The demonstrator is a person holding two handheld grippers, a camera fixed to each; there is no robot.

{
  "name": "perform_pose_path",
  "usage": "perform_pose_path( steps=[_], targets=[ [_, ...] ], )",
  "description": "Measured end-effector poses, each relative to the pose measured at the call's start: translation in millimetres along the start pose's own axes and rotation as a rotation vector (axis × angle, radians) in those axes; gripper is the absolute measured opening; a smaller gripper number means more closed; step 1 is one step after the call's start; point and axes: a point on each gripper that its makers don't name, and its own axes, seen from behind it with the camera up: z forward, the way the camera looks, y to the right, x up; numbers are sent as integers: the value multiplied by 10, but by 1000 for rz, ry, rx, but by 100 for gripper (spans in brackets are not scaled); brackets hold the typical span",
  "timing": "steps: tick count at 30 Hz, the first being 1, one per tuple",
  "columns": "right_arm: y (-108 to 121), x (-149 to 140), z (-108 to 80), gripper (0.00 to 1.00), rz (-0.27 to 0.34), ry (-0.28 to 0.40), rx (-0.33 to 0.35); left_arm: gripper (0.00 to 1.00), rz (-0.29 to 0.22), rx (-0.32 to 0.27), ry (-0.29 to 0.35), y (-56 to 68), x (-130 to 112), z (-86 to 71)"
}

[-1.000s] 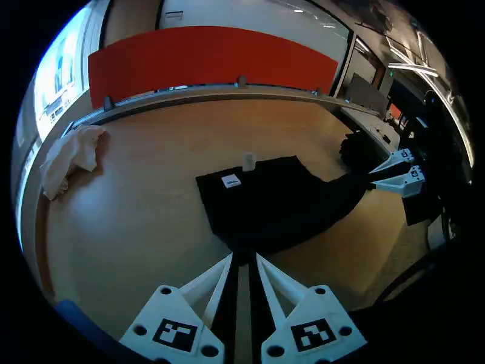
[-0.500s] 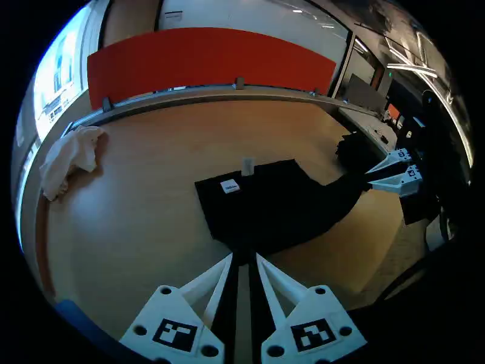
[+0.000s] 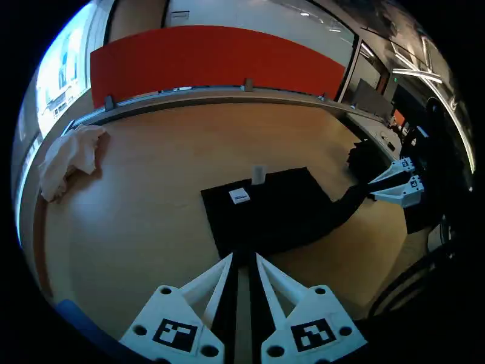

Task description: Fold towel

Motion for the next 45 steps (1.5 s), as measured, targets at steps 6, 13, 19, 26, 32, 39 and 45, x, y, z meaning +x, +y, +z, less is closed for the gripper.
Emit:
perform_pose_path(
  steps=[6,13,19,26,32,39,45],
  targets=[
    [128,32,186,19,19,-8,-12,11,10,-2,-5,-65,47,204],
    [300,75,347,19,35,-15,-32,11,21,3,8,-177,198,414],
    [442,96,476,19,51,-21,-49,11,29,1,17,-248,320,604],
    [587,140,589,19,65,-25,-70,11,45,0,15,-295,397,789],
    [664,144,677,19,81,-33,-73,11,46,-1,11,-325,425,904],
    [714,110,793,19,92,-47,-78,11,45,1,-3,-369,391,1050],
    [764,89,942,19,102,-57,-85,11,44,11,-24,-442,310,1228]
  ],
)
